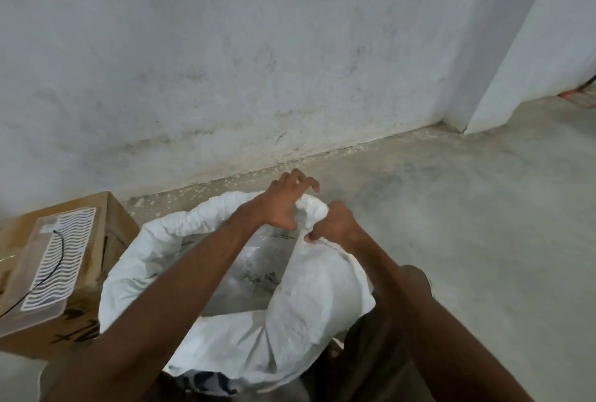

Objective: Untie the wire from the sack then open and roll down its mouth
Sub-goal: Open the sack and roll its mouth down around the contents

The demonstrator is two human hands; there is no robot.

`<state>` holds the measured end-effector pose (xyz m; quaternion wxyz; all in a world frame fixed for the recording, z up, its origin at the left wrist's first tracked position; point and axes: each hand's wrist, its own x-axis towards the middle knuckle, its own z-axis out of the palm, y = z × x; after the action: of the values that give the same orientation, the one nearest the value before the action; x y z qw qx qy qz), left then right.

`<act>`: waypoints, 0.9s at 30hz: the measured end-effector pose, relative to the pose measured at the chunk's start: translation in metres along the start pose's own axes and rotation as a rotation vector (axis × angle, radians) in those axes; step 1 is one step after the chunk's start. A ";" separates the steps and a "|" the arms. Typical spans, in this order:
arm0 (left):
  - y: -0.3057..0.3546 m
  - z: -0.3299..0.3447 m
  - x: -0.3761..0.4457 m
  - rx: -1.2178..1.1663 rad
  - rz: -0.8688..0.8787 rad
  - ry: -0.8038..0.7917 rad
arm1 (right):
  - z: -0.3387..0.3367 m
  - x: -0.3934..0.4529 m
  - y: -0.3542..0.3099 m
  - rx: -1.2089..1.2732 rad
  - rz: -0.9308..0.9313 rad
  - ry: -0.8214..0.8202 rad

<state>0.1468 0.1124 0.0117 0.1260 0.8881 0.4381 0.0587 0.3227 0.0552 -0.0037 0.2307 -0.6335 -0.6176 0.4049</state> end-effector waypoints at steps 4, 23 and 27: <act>0.003 0.017 -0.006 0.204 0.017 0.077 | -0.019 -0.001 -0.011 0.141 0.071 -0.301; 0.017 0.016 0.008 0.371 0.005 0.082 | 0.000 -0.023 -0.010 0.143 0.199 -0.086; 0.019 0.003 0.022 0.394 -0.146 -0.014 | 0.020 -0.044 -0.001 -0.003 0.184 0.135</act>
<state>0.1754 0.1186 0.0143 -0.0430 0.8619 0.5034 -0.0434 0.3106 0.0084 -0.0044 0.2327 -0.7137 -0.5406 0.3798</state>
